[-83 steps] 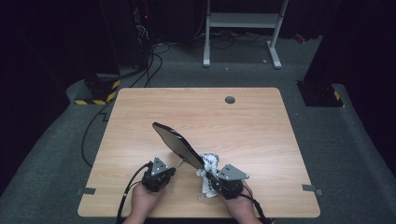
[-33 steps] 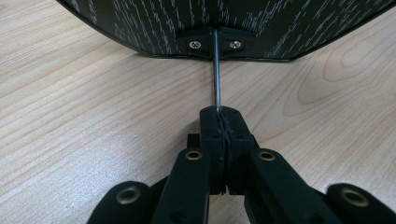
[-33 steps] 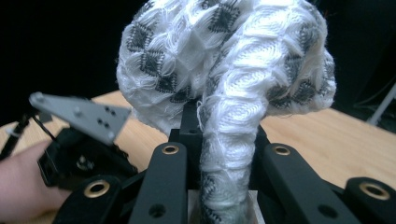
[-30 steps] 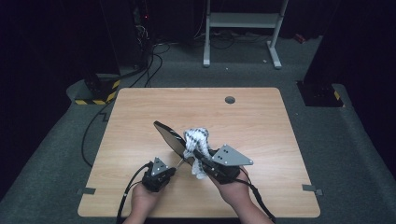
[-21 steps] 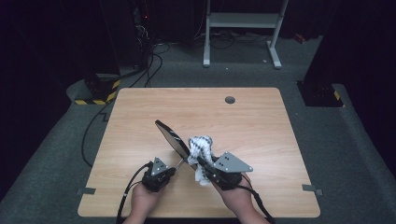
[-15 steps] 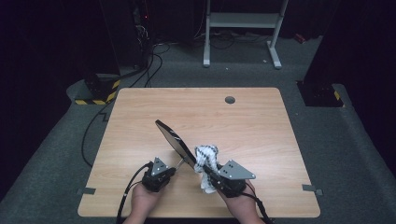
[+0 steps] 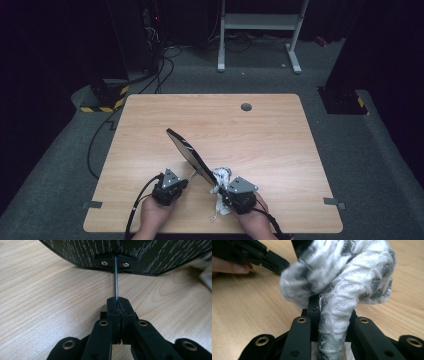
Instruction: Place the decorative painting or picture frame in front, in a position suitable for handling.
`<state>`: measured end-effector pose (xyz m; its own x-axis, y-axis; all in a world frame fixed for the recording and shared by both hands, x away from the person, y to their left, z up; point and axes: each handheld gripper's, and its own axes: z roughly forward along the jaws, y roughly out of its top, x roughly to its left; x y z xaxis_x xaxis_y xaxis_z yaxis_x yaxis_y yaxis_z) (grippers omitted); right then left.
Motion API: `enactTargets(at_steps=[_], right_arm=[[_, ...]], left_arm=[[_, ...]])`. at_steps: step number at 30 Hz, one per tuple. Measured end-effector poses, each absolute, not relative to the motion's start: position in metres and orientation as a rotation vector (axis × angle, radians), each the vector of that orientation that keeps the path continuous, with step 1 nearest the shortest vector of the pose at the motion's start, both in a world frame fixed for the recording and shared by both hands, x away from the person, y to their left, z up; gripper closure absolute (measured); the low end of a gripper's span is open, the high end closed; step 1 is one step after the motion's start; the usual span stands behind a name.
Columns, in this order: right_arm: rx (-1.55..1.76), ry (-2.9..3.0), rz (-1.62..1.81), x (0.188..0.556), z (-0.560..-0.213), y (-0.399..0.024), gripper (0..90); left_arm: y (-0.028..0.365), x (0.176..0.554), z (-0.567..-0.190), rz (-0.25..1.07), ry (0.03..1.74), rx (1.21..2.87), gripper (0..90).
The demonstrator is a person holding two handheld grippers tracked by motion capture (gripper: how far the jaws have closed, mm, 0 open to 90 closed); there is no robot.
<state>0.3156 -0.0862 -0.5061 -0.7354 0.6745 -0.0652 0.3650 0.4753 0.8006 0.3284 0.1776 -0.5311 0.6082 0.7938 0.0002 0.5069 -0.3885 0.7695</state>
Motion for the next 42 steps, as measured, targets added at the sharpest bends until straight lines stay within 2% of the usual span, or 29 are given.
enactTargets(at_steps=[10,19,33,42], right_arm=[[0.912,2.438,1.052,0.344,-0.523,-0.070,75.6],[0.929,2.412,1.109,0.339,-0.520,-0.077,76.4],[0.898,2.247,1.363,0.310,-0.468,-0.100,76.4],[0.837,2.164,1.468,0.309,-0.439,-0.090,76.4]], left_arm=[[0.178,0.329,-0.532,0.464,1.035,2.058,88.4],[0.178,0.329,-0.531,0.471,1.032,2.061,88.5],[0.178,0.329,-0.531,0.471,1.033,2.061,88.5],[0.178,0.329,-0.531,0.472,1.034,2.061,88.4]])
